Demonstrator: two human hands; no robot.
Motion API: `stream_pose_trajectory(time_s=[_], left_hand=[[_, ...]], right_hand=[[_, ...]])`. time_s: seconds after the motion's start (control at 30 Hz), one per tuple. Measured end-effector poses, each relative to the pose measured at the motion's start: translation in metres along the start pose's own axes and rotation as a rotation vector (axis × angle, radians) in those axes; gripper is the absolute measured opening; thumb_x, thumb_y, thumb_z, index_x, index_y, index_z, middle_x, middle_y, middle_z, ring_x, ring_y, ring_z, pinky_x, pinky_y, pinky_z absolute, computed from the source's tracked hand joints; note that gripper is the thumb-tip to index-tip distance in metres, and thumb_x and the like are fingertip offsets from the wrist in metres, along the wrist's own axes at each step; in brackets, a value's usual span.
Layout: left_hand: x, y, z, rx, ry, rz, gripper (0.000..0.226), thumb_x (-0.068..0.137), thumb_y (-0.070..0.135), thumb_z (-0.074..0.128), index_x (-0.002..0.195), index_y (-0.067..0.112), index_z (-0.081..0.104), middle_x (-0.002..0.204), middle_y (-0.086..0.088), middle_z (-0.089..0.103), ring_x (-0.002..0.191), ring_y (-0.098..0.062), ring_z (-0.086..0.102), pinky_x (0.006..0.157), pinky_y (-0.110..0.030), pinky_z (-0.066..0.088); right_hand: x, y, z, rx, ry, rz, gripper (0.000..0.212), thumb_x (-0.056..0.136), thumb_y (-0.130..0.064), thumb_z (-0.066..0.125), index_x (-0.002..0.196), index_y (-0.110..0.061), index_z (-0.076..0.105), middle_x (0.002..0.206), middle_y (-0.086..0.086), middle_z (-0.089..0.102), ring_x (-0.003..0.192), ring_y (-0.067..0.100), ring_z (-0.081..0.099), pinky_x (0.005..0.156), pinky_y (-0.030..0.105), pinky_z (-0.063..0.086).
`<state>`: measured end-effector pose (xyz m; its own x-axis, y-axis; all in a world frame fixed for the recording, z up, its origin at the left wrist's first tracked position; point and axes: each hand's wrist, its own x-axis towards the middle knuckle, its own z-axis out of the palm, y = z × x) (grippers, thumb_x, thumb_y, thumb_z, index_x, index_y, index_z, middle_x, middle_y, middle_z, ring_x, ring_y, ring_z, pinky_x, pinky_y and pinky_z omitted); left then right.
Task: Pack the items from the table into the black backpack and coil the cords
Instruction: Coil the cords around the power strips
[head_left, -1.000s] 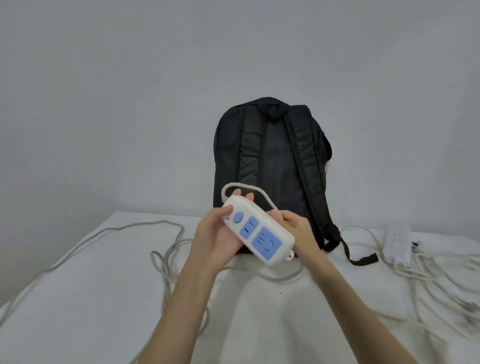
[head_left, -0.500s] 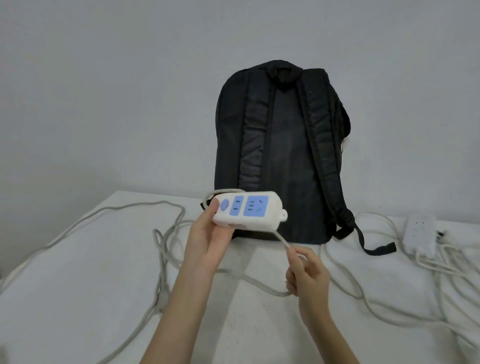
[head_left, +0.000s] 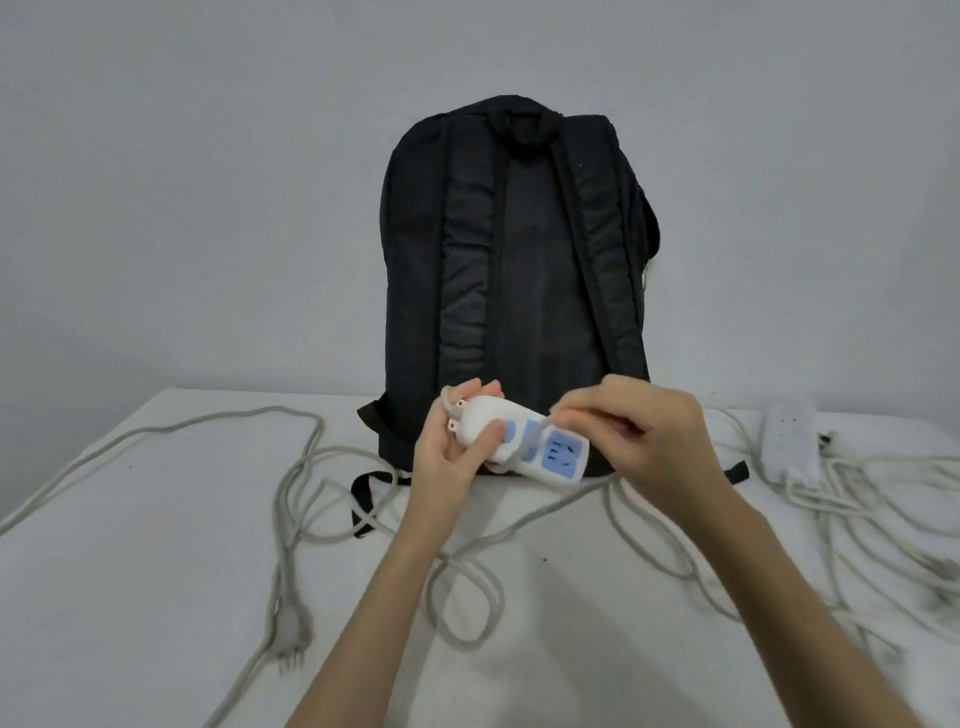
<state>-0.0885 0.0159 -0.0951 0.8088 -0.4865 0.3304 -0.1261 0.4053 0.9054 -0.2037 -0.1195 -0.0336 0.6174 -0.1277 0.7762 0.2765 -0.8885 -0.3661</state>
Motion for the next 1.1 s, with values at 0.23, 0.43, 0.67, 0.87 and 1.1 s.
stream_pose_trajectory(time_s=[0.23, 0.43, 0.67, 0.87, 1.1], left_hand=[[-0.010, 0.006, -0.003, 0.107, -0.063, -0.008, 0.044, 0.075, 0.019, 0.071, 0.113, 0.014, 0.049, 0.107, -0.002, 0.062, 0.095, -0.013, 0.064, 0.073, -0.022, 0.054], [-0.005, 0.021, -0.018, 0.268, 0.124, 0.085, 0.056, 0.062, 0.004, 0.084, 0.105, 0.017, 0.051, 0.105, 0.000, 0.062, 0.096, -0.011, 0.063, 0.071, -0.021, 0.054], [0.006, 0.049, -0.014, 0.056, 0.174, 0.129, 0.061, 0.066, -0.005, 0.079, 0.118, 0.009, 0.050, 0.106, 0.001, 0.066, 0.098, -0.015, 0.067, 0.076, -0.024, 0.055], [0.015, 0.048, 0.005, -0.153, 0.234, 0.084, 0.053, 0.068, -0.008, 0.073, 0.110, 0.017, 0.053, 0.105, 0.002, 0.067, 0.096, -0.015, 0.067, 0.080, -0.029, 0.056], [0.014, 0.043, 0.018, -0.153, 0.224, 0.021, 0.050, 0.070, -0.009, 0.072, 0.108, 0.019, 0.053, 0.106, 0.000, 0.065, 0.093, -0.013, 0.067, 0.078, -0.028, 0.057]], right_hand=[[0.017, 0.021, 0.029, 0.304, 0.045, 0.348, 0.006, 0.076, -0.012, 0.075, 0.075, -0.015, 0.070, 0.074, -0.005, 0.069, 0.072, 0.013, 0.064, 0.070, 0.025, 0.051], [0.021, 0.020, 0.035, 0.390, 0.026, 0.403, 0.021, 0.071, -0.017, 0.080, 0.074, -0.011, 0.060, 0.044, -0.009, 0.042, 0.042, 0.008, 0.035, 0.050, 0.016, 0.036], [-0.008, 0.037, 0.029, 1.337, -0.555, 0.720, 0.051, 0.071, -0.041, 0.077, 0.101, -0.011, 0.047, 0.047, -0.009, 0.037, 0.035, 0.006, 0.038, 0.056, 0.028, 0.052], [-0.051, 0.042, 0.040, 1.588, -0.686, 0.699, 0.022, 0.083, -0.029, 0.069, 0.093, -0.012, 0.059, 0.067, -0.003, 0.054, 0.066, 0.014, 0.060, 0.089, 0.044, 0.050], [-0.054, 0.052, 0.011, 1.353, -0.159, 0.866, 0.049, 0.058, -0.041, 0.086, 0.088, -0.010, 0.064, 0.052, -0.008, 0.035, 0.044, 0.006, 0.035, 0.049, 0.021, 0.044]])
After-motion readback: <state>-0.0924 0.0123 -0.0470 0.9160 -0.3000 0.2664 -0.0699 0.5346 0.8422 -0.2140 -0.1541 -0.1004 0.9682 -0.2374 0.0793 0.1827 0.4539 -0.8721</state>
